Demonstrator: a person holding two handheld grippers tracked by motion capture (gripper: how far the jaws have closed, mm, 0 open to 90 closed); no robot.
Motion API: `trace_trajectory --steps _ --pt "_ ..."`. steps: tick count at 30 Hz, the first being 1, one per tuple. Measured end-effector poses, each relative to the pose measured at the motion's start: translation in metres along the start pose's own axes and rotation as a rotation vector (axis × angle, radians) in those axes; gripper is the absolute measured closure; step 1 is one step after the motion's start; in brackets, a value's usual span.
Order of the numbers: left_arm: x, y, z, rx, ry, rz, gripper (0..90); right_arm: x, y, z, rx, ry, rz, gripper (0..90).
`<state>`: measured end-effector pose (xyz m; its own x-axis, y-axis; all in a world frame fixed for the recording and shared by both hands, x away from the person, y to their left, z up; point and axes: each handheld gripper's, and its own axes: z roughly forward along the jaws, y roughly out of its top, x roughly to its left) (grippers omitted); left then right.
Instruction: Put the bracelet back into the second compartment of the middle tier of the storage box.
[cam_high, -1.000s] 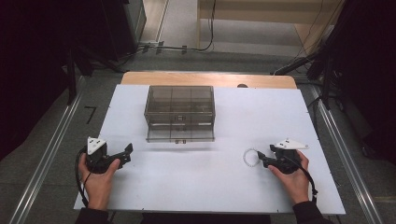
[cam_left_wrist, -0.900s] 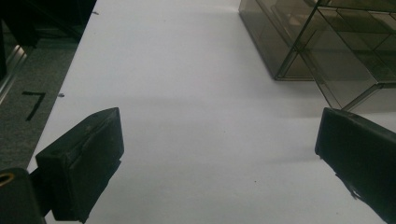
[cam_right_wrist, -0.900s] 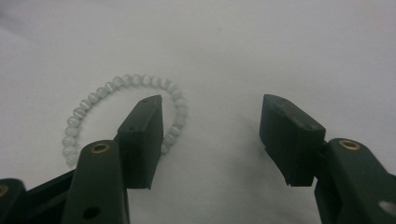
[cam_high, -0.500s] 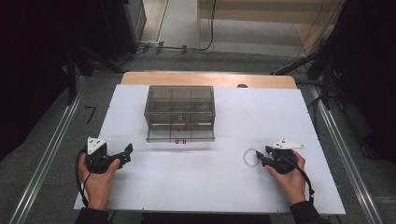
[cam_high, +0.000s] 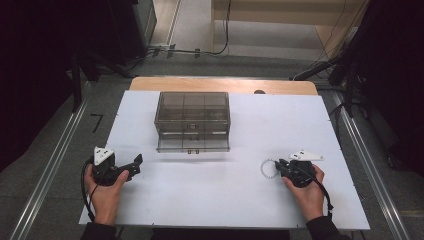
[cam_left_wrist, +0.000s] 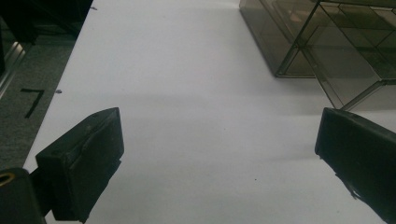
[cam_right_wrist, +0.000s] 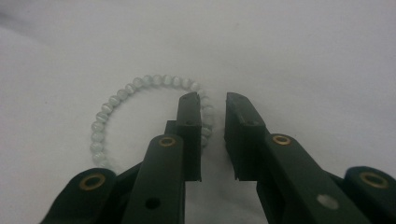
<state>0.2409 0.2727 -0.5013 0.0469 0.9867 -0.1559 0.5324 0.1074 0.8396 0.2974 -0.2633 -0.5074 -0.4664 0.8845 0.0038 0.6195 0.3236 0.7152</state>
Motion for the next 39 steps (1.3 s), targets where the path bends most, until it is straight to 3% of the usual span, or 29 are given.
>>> trace_trajectory --steps 8,19,32,39 --pt "-0.0003 0.0000 0.0006 0.003 -0.003 -0.001 1.7 0.0005 -0.0007 0.0005 -0.003 -0.004 0.013 83.8" --pt "-0.0004 0.0000 0.0009 0.007 -0.004 0.003 1.7 0.0021 0.0001 0.0007 -0.001 -0.012 -0.014 84.8" --pt "0.0002 0.0000 -0.0006 0.002 -0.004 0.002 1.7 0.0009 0.0021 -0.0006 -0.006 -0.008 -0.010 85.1" --pt "0.0004 0.0001 -0.0004 0.002 -0.005 0.000 1.7 -0.0012 0.0052 -0.0080 -0.038 0.019 0.005 85.1"
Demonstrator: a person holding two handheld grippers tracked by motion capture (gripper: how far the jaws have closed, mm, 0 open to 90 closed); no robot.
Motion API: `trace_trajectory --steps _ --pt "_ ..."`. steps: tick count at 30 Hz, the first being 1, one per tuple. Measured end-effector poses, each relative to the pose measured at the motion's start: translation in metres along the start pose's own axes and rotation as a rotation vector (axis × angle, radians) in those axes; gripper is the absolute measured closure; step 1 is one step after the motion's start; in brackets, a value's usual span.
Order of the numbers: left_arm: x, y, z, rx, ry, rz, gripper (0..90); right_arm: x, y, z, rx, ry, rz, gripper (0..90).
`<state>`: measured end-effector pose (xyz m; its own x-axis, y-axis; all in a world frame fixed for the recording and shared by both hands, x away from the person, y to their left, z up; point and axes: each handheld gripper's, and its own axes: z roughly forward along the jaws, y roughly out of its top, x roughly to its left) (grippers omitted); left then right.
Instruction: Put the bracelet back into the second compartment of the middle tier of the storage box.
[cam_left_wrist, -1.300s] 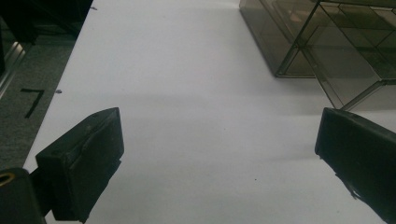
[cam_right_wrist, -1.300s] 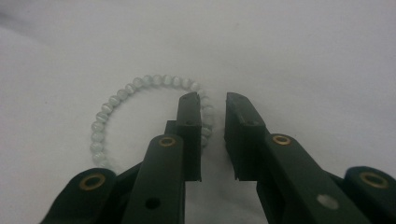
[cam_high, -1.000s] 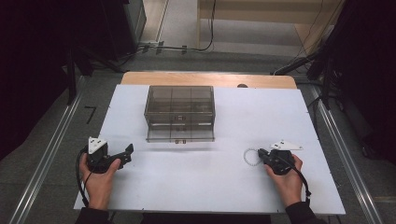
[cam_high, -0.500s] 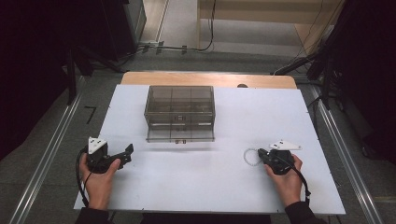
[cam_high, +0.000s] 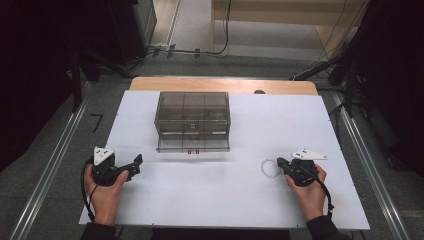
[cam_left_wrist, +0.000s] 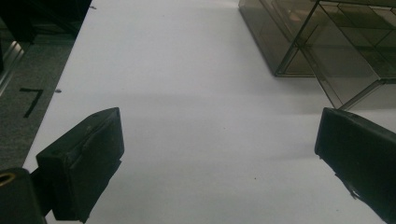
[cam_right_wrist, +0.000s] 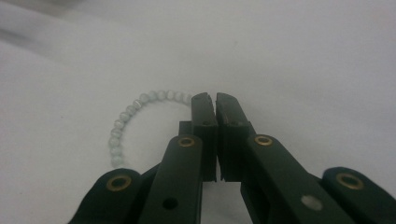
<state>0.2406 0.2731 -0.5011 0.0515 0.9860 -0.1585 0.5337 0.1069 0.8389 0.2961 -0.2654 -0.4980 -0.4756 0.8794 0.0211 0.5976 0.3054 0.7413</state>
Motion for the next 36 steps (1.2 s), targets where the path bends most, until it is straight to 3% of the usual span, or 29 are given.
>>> trace_trajectory --steps 13,36 --pt "0.001 0.000 0.000 0.001 0.006 0.000 1.7 0.013 0.014 -0.019 -0.085 0.050 -0.008 85.1" --pt "0.001 0.000 -0.001 -0.002 -0.001 -0.001 1.7 0.045 0.035 -0.018 -0.111 0.113 -0.077 85.1"
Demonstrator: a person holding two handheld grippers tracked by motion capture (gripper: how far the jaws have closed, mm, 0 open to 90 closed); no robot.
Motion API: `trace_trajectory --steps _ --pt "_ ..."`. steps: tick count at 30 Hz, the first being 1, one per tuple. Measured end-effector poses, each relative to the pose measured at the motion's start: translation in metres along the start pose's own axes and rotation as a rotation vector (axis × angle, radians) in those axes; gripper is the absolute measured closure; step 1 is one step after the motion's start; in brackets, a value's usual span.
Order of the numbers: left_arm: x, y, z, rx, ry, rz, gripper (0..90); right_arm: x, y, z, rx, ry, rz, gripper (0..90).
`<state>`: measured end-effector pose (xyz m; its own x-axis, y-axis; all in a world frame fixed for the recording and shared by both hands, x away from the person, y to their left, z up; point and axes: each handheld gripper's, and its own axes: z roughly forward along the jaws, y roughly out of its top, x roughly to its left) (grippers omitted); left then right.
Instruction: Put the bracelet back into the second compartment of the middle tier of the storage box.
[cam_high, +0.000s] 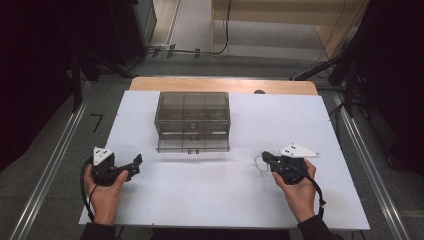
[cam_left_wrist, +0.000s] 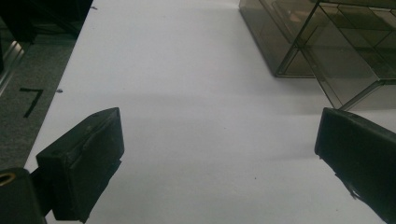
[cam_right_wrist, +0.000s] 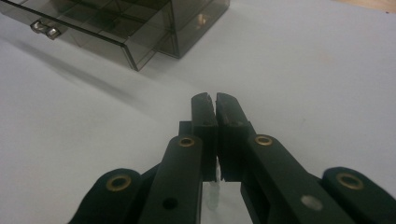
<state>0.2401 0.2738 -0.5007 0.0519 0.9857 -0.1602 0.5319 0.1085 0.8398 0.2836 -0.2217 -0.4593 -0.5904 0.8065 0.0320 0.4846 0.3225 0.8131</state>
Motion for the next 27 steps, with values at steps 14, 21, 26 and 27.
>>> trace_trajectory --steps 14,21,26,27 --pt "0.001 0.000 -0.001 -0.002 -0.003 -0.001 1.7 0.021 0.016 0.011 -0.012 0.052 -0.025 85.1" --pt "0.001 0.000 -0.001 -0.003 -0.006 -0.002 1.7 0.029 0.026 0.015 -0.034 0.068 -0.021 85.1" --pt "0.002 0.000 -0.001 -0.001 -0.007 -0.002 1.7 0.037 0.037 0.017 -0.050 0.086 -0.033 85.1" --pt "0.002 0.000 -0.001 -0.002 -0.007 -0.003 1.7 0.037 0.037 0.017 -0.050 0.086 -0.033 85.1"
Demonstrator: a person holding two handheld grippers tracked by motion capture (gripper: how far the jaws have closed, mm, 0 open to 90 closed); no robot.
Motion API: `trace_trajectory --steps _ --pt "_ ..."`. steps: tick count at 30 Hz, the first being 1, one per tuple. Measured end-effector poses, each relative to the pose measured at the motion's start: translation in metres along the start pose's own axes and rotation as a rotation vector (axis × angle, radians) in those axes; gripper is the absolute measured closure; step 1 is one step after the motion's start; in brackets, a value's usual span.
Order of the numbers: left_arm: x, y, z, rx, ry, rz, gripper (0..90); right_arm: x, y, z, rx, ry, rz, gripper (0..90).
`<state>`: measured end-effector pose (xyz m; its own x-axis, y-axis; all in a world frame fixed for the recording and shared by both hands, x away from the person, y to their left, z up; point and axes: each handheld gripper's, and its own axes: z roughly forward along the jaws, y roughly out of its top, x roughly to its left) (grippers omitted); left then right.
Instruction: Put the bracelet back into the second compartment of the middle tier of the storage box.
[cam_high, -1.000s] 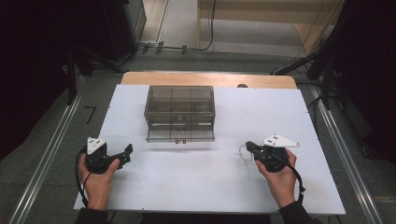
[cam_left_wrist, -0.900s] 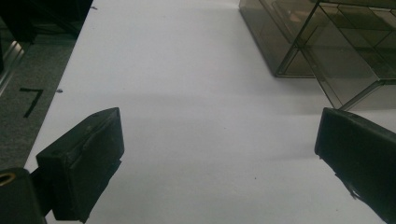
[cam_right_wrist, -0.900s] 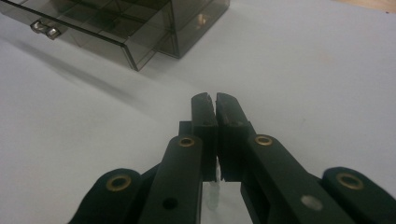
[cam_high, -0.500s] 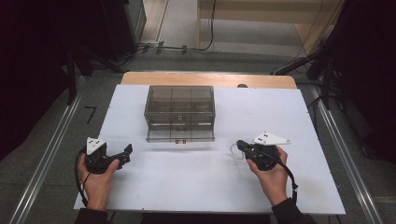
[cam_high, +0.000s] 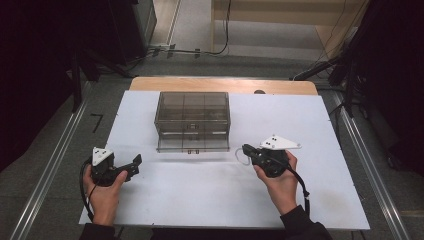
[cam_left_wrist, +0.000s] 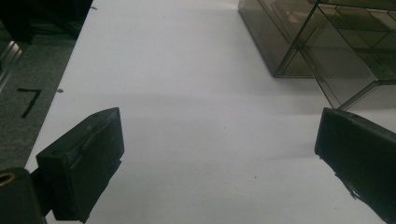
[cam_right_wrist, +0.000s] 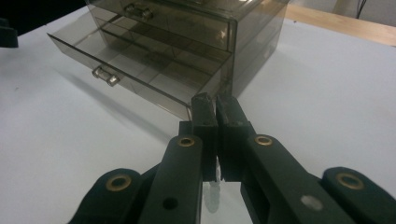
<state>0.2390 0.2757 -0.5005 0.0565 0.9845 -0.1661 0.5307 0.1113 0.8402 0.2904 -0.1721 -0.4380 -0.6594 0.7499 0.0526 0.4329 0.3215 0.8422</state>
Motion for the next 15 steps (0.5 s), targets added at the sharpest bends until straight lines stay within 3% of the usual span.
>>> trace_trajectory --steps 15 --pt "0.001 0.000 0.000 -0.003 0.001 -0.003 1.7 0.013 0.018 0.005 -0.047 0.036 -0.003 85.1"
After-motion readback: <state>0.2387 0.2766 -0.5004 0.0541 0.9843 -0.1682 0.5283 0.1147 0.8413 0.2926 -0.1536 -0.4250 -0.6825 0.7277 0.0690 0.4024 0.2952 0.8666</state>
